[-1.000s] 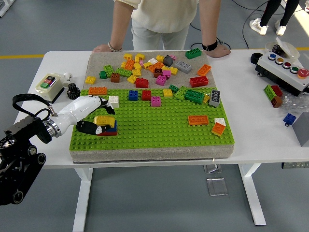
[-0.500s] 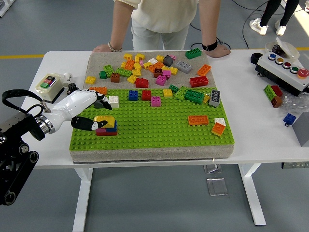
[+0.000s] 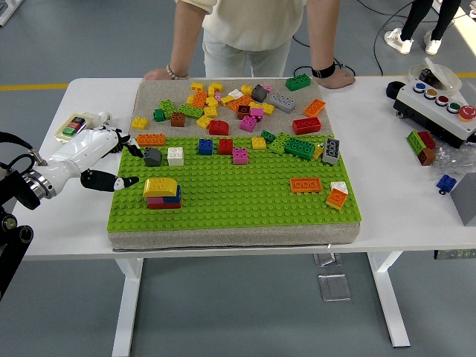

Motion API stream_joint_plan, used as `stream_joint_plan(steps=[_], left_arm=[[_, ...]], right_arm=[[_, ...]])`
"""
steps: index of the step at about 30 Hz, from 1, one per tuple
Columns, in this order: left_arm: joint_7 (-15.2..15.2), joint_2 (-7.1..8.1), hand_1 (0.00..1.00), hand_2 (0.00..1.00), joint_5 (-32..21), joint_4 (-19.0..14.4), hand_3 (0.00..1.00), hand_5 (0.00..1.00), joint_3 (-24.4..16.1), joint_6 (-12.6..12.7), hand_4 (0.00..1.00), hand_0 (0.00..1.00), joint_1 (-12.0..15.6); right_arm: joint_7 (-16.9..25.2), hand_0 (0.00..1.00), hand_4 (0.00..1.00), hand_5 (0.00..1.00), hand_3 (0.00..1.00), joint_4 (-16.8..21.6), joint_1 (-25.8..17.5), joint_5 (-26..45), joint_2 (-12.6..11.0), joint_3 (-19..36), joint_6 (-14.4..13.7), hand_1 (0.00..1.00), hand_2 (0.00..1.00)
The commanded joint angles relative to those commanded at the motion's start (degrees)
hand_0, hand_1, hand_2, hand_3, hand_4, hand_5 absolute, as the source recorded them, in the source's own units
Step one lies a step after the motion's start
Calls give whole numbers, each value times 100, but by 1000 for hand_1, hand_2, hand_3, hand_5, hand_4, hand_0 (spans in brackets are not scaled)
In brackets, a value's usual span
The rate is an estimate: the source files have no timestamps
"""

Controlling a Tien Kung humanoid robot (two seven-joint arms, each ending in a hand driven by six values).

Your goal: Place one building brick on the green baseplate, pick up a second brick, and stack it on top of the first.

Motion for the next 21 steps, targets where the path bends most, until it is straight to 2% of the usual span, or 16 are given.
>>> stream_joint_plan(steps=[6,21], left_arm=[[-95,-12,724,631,0,374,572,131,88,27,808,858,-107],[-126,-108,724,636,0,636,571,154,180,50,821,859,-150]], right_arm=[[-20,741,920,499,597,0,3,3,2,1,-6,658,709],[-36,741,920,498,596,0,12,14,7,20,-14,657,709]])
